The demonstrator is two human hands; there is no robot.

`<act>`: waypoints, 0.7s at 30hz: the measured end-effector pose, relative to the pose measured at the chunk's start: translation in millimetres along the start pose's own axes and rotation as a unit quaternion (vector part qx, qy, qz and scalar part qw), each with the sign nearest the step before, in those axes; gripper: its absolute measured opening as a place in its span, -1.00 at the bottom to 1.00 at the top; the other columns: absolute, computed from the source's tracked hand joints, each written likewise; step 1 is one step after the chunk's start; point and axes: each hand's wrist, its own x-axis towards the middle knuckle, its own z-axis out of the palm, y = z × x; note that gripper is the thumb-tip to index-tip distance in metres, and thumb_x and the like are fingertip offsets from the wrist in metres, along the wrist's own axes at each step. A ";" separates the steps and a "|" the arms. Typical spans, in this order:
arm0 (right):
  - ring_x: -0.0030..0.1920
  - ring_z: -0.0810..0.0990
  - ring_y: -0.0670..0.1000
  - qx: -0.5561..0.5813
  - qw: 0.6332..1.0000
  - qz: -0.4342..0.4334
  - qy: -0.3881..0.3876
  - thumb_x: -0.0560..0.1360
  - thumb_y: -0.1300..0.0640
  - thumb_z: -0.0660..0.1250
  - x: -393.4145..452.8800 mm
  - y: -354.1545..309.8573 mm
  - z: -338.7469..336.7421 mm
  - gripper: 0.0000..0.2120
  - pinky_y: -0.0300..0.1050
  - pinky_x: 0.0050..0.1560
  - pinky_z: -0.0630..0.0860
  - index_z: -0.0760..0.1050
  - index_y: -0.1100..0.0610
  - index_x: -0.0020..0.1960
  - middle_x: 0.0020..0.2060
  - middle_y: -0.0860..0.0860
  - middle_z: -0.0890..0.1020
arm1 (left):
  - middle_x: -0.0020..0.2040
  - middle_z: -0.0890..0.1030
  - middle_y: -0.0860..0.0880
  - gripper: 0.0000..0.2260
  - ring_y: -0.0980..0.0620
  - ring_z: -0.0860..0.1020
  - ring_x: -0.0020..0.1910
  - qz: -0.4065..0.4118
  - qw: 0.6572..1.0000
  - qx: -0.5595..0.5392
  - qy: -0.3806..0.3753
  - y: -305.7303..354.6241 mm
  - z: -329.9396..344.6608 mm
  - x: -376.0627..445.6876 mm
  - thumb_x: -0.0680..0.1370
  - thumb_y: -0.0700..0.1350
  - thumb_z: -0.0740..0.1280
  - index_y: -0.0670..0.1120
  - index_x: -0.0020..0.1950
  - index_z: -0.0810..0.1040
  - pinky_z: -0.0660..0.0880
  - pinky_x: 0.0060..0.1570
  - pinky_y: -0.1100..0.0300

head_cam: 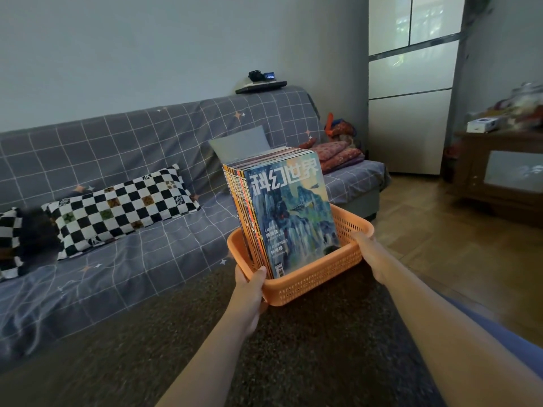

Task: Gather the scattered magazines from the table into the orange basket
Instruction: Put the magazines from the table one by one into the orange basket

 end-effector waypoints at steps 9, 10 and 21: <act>0.22 0.44 0.13 0.046 0.997 0.005 0.057 0.46 -0.06 0.34 -28.6 8.8 23.8 -0.30 0.06 0.19 0.36 0.13 0.13 0.47 0.24 0.15 0.47 | 0.41 0.41 -0.08 -0.51 -0.21 0.40 0.34 -0.038 0.999 -0.033 0.016 6.5 0.7 -6.2 0.63 -0.10 0.21 0.11 0.52 0.15 0.33 0.29 -0.31; 0.21 0.45 0.12 0.054 0.997 0.009 0.059 0.45 -0.05 0.36 -33.1 9.9 26.7 -0.28 0.04 0.17 0.36 0.12 0.14 0.48 0.23 0.15 0.48 | 0.41 0.40 -0.08 -0.51 -0.21 0.40 0.34 -0.043 0.998 -0.032 0.018 7.0 0.8 -7.1 0.62 -0.09 0.22 0.10 0.52 0.15 0.33 0.29 -0.31; 0.20 0.46 0.16 0.068 0.992 0.025 0.107 0.41 -0.02 0.42 -64.5 12.7 55.0 -0.13 0.00 0.04 0.36 -0.04 0.12 0.51 0.23 0.16 0.46 | 0.46 0.35 -0.13 -0.44 -0.23 0.33 0.41 -0.060 0.998 0.025 0.019 10.3 -8.4 -16.7 0.60 0.05 0.24 -0.04 0.55 0.12 0.27 0.33 -0.33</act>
